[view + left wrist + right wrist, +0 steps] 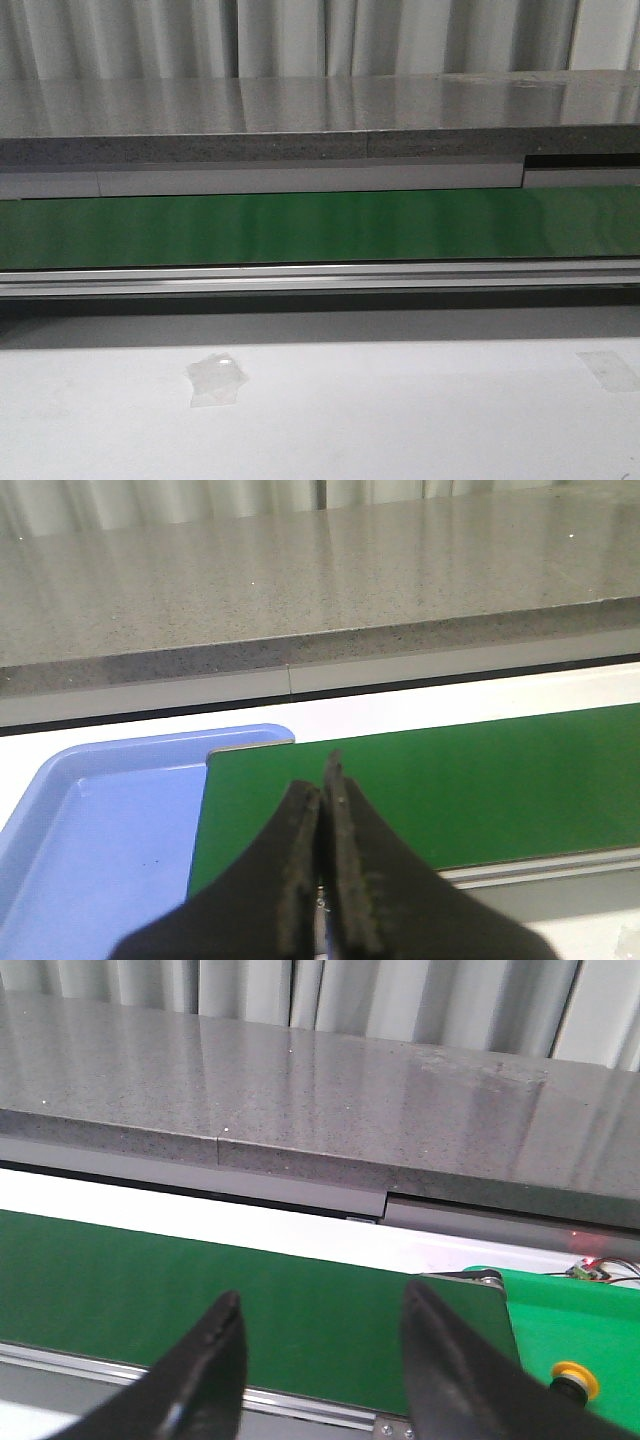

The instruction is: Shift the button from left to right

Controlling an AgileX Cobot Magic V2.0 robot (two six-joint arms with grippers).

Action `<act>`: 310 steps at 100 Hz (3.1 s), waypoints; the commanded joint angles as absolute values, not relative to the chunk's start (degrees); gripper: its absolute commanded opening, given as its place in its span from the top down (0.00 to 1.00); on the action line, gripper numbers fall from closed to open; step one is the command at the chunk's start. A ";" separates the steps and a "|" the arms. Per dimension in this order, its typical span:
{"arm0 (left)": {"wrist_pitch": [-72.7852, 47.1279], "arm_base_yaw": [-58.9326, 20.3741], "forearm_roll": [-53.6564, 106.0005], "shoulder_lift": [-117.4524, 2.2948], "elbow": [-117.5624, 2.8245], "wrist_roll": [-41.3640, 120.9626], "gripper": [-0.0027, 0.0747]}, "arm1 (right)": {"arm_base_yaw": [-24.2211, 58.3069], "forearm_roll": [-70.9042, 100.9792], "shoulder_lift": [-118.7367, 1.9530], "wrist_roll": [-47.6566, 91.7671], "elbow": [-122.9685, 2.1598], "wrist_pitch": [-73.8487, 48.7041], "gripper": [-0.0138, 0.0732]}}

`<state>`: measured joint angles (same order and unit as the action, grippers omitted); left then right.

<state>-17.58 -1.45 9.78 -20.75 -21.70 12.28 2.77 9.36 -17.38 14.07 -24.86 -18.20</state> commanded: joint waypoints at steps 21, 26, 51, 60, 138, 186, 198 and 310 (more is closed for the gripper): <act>-12.71 -1.67 10.59 -20.97 -23.45 12.11 0.99 | 2.80 9.82 -17.61 14.03 -26.29 -13.98 0.92; -12.71 -1.67 10.59 -20.97 -23.45 12.11 0.99 | 2.80 9.82 -17.61 14.03 -26.29 -13.98 0.92; -12.71 -1.67 10.59 -20.97 -23.45 12.11 0.99 | 2.80 9.82 -17.61 14.03 -26.29 -13.98 0.92; -12.71 -1.67 10.59 -20.97 -23.45 12.11 0.99 | 2.80 9.82 -17.61 14.03 -26.29 -13.98 0.92; -12.71 -1.67 10.59 -20.97 -23.45 12.11 0.99 | 3.67 -1.59 -12.07 -3.15 -16.45 -6.47 0.92; -12.71 -1.67 10.59 -21.07 -23.45 12.11 0.99 | 3.79 -1.60 1.41 -3.20 -1.00 0.00 0.92; -12.71 -1.67 10.59 -21.07 -23.45 12.11 0.99 | 3.79 -1.60 1.41 -3.20 0.47 2.24 0.92; -12.71 -1.67 10.59 -21.07 -23.45 12.11 0.99 | 3.79 -1.60 1.41 -3.20 0.69 2.49 0.92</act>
